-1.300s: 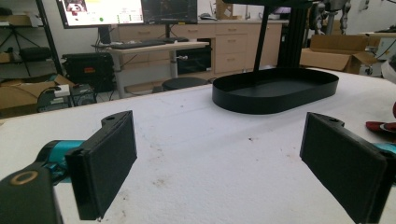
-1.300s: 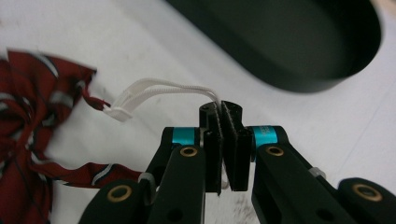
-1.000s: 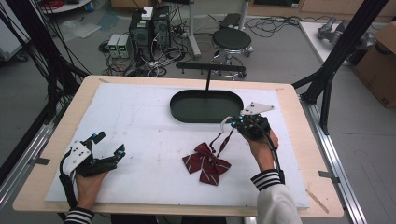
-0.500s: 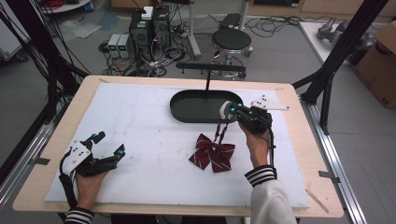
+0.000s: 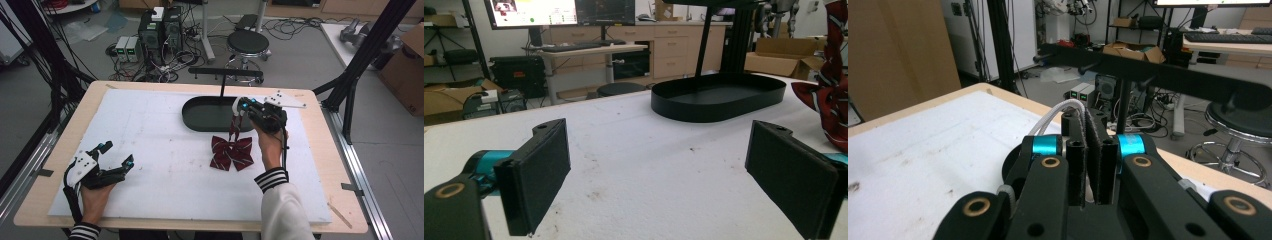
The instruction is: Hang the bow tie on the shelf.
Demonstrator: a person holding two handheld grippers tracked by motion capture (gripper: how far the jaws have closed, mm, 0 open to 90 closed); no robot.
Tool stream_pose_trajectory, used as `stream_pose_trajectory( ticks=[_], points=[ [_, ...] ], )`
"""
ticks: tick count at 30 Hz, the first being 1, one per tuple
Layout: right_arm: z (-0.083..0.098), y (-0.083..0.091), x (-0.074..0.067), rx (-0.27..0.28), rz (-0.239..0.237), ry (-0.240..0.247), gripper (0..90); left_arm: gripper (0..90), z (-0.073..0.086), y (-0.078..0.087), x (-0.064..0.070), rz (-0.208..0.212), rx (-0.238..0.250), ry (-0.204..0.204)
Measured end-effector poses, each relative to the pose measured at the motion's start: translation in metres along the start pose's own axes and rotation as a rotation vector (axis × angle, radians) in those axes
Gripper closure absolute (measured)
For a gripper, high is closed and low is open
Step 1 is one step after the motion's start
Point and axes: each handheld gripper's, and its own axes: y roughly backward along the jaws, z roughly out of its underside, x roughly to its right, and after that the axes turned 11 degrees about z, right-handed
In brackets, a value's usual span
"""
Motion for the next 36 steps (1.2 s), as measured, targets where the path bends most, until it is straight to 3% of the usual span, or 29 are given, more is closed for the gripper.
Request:
stream_pose_trajectory(
  ticks=[3, 17, 25, 31, 36],
  points=[
    [-0.005, -0.004, 0.001, 0.023, 0.015, 0.005, 87.3, 11.1, 0.000, 0.000, 0.000, 0.000, 0.000, 0.001],
    [-0.033, -0.032, 0.013, 0.033, 0.037, -0.020, 87.3, 11.1, 0.000, 0.000, 0.000, -0.001, 0.000, 0.001],
    [-0.056, -0.053, 0.014, 0.051, 0.058, 0.023, 87.3, 11.1, 0.000, 0.000, 0.000, 0.001, 0.000, 0.003],
    [-0.063, -0.065, 0.017, 0.049, 0.062, 0.005, 87.2, 11.1, 0.000, 0.000, -0.001, 0.003, -0.002, 0.005],
    [-0.062, -0.074, 0.018, 0.042, 0.077, 0.018, 87.2, 11.1, 0.000, 0.000, -0.001, 0.003, 0.000, 0.007]
  ],
)
